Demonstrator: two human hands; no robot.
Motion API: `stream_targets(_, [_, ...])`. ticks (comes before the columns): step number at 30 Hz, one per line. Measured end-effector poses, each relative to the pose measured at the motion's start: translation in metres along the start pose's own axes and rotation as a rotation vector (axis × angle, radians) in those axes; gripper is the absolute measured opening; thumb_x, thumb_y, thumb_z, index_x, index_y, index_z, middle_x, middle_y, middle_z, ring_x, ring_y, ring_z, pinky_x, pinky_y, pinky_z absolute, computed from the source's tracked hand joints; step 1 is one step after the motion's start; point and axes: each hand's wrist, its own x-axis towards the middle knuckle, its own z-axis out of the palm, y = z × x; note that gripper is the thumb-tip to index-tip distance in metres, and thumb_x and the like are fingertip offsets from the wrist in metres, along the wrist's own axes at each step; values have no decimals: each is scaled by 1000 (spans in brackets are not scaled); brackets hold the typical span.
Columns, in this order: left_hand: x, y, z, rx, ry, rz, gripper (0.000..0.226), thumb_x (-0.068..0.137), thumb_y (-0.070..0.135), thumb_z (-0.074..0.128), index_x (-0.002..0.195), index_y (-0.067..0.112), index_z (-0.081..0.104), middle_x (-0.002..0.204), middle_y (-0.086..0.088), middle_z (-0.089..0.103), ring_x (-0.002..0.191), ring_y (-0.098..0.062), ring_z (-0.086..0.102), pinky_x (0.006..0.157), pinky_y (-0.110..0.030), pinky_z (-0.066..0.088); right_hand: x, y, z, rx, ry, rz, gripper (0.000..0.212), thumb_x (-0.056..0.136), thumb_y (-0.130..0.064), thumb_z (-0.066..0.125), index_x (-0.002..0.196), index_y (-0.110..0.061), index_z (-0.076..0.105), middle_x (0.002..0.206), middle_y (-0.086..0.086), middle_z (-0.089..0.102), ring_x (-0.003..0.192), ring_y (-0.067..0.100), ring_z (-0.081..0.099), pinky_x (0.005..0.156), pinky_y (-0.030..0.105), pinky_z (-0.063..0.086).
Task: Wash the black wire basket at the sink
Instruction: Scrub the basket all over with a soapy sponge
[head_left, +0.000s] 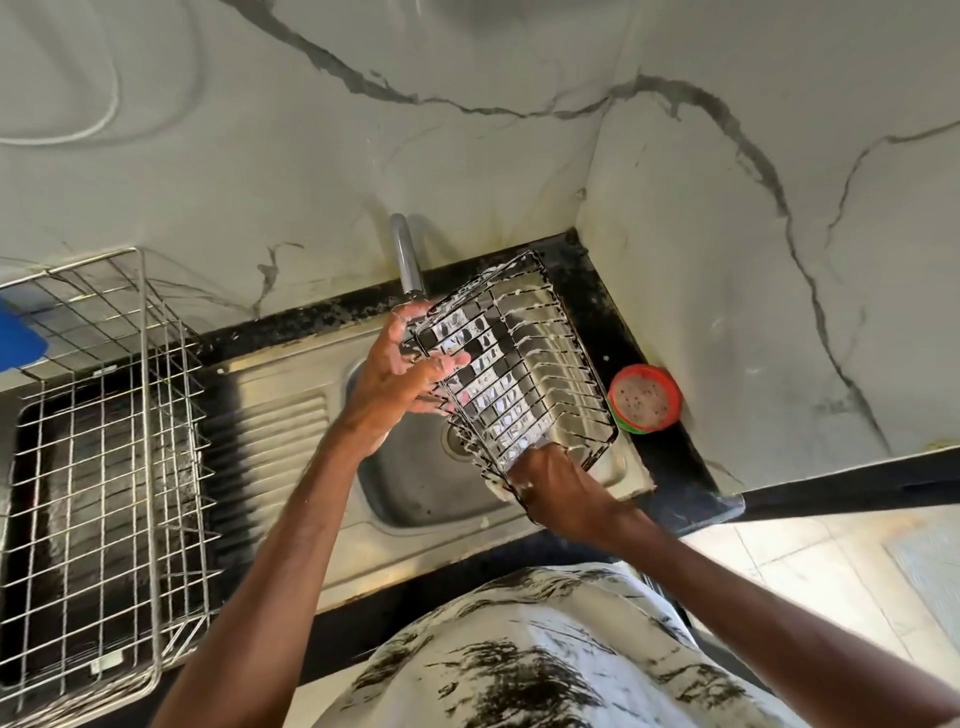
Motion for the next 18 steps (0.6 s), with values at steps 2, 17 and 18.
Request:
stream_targets(2, [-2,2,-1,27,-9,12,74,69,50,69,137,47,38,109,17,78,97,-23,77,81,-56,63,-3,9,2,50,-67,-44,34,74,12,62,103,-6,71,97,13,71,91,31,69,74,25,52])
stream_targets(17, [-5,-8,-3,-69,-28,164,74,72,30,74,140,36,44,159,-5,39,111,-31,74,73,-51,64,-10,13,-29,-163,25,-140,49,65,17,72,107,-9,74,105,14,73,96,29,72,72,36,62])
stream_targets(18, [-3,-14,-5,-80,-33,142,76,73,27,76,141,35,45,159,-11,40,114,-39,71,78,-62,61,-11,13,-25,-106,32,-130,48,67,16,72,108,-8,74,107,13,73,97,28,71,74,36,61])
